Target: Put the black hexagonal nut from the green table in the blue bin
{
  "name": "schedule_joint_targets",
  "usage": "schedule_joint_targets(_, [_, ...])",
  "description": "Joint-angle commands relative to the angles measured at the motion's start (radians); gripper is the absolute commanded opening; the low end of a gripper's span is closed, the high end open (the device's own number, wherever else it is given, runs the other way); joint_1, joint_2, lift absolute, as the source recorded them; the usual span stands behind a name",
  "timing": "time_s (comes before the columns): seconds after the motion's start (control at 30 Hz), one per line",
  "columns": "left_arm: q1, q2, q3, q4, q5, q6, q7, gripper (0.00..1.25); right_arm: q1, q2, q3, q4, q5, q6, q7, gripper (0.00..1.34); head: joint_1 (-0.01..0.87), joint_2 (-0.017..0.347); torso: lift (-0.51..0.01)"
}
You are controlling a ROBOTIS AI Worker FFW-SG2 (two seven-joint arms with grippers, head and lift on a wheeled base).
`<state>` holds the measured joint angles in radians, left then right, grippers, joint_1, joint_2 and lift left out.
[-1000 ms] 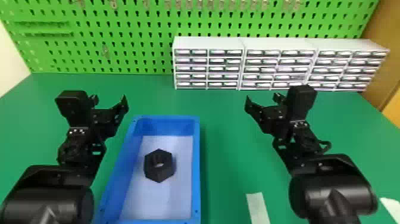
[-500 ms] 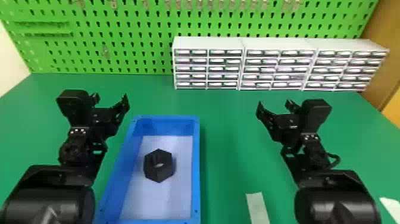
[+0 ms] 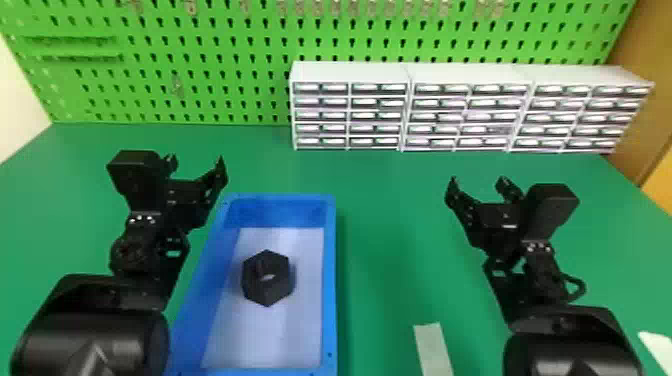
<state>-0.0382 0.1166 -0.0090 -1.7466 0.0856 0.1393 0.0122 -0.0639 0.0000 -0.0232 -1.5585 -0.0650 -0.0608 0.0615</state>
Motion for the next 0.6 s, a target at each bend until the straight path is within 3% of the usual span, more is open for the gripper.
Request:
schedule_joint_targets(0.0, [-0.003, 0.0, -0.008, 0.002, 0.0, -0.001, 0.0, 0.79, 0.001, 0.001, 0.005, 0.0, 0.004, -0.002, -0.006, 0.96, 0.686, 0.052, -0.097])
schedule_joint_targets(0.57, [0.0, 0.002, 0.011, 0.002, -0.012, -0.014, -0.006, 0.79, -0.007, 0.001, -0.008, 0.0, 0.007, -0.002, -0.009, 0.96, 0.686, 0.052, -0.097])
